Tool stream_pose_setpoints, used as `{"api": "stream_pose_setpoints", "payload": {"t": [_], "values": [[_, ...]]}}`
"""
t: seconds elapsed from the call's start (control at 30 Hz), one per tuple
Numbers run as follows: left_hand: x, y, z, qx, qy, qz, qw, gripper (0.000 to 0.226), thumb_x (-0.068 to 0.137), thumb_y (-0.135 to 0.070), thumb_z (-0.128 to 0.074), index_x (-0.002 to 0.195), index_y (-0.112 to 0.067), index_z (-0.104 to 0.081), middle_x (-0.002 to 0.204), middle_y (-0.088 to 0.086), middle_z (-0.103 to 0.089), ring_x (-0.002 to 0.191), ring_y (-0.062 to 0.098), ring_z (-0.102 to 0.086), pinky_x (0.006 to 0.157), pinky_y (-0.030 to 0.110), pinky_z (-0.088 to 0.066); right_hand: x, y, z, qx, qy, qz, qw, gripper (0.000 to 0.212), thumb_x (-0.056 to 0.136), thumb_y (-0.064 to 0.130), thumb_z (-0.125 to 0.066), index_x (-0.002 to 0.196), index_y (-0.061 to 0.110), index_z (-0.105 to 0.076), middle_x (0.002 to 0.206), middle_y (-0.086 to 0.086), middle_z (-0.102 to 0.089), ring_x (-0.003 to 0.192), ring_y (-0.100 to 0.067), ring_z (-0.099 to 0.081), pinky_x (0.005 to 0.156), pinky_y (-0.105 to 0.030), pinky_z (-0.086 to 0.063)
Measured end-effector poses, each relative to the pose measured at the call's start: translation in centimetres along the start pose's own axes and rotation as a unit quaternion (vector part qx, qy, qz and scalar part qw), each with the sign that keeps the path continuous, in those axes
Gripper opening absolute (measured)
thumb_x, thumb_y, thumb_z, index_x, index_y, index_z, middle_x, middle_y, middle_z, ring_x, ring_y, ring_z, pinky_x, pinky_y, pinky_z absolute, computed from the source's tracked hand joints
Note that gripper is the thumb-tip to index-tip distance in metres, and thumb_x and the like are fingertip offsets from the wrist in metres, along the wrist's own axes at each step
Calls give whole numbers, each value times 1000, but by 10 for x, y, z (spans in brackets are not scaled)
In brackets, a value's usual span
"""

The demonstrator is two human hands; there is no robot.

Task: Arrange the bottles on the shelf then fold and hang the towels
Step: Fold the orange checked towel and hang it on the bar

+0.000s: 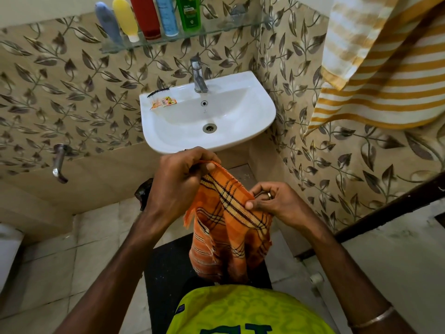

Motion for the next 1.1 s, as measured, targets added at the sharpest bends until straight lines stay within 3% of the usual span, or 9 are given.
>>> {"api": "stream_pose_setpoints", "payload": {"t": [0.1, 0.2, 0.33, 0.4, 0.5, 0.63, 0.7, 0.8, 1.1], "values": [[-2, 5, 2, -24, -7, 27, 999, 18, 93, 1, -61, 98, -14, -70, 90, -9, -70, 88, 2, -70, 70, 14, -56, -2, 1, 1, 7, -30, 6, 1000, 31, 69, 24, -84, 90, 7, -70, 92, -25, -75, 87, -41, -74, 73, -39, -62], [-3, 12, -2, -108, -9, 104, 989, 14, 95, -8, -59, 92, -16, -69, 87, -5, -70, 84, 8, -70, 71, 21, -56, -4, 6, -2, -8, -52, 23, 998, 29, 67, 27, -84, 86, 11, -70, 86, -19, -77, 80, -33, -76, 73, -42, -61], [0, 14, -22, -319, -52, 200, 925, 15, 85, -19, -53, 73, -17, -61, 69, -4, -57, 63, 11, -54, 60, 25, -47, -7, 12, -10, -14, -71, 52, 996, 22, 72, 22, -85, 85, 12, -71, 80, -14, -77, 75, -28, -77, 71, -42, -62], [1, 17, -30, -261, -50, 194, 944, 21, 83, -33, -61, 68, -21, -56, 63, -8, -52, 58, 8, -47, 57, 24, -43, -7, 15, -12, -26, -77, 60, 995, 19, 74, 21, -86, 84, 15, -71, 79, -12, -77, 73, -26, -77, 70, -43, -62], [1, 15, -43, -108, 75, 178, 975, 51, 61, -65, -75, 77, -21, -53, 70, -7, -54, 60, 9, -47, 54, 23, -42, -8, 17, -9, -48, -92, 69, 992, 15, 75, 19, -85, 82, 19, -72, 78, -2, -77, 72, -14, -75, 66, -31, -60], [0, 4, -53, 103, 272, 136, 947, 82, 49, -71, -78, 118, -29, -62, 105, -8, -62, 91, 9, -59, 69, 22, -48, -12, 21, -2, -65, -112, 85, 988, 12, 78, 20, -83, 82, 19, -72, 71, 0, -74, 65, -11, -71, 62, -27, -56], [4, -3, -53, 138, 277, 73, 948, 62, 66, -56, -81, 120, -28, -67, 110, -5, -65, 95, 11, -62, 76, 29, -56, -12, 21, 2, -51, -112, 89, 988, 14, 76, 19, -85, 82, 19, -72, 71, -1, -75, 64, -12, -71, 61, -26, -55], [10, -8, -47, 117, 239, 40, 963, 21, 80, -35, -78, 98, -25, -77, 95, -5, -65, 85, 9, -63, 73, 38, -59, -12, 20, 3, -28, -95, 98, 990, 17, 74, 18, -85, 84, 15, -72, 73, -5, -76, 66, -13, -72, 61, -23, -55], [12, -9, -48, 121, 262, 68, 955, 12, 84, -21, -76, 96, -20, -76, 94, -7, -75, 84, 3, -69, 73, 22, -59, -3, -10, -5, -86, 112, -21, 990, 48, 78, 47, -78, 112, 14, -70, 113, -3, -74, 105, -21, -72, 93, -45, -57]]}}
Point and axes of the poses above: each hand's wrist, its own x-axis towards the middle knuckle, its own z-axis out of the back of the hand, y = z × x, the point moved 5 cm from there along x, towards the middle knuckle
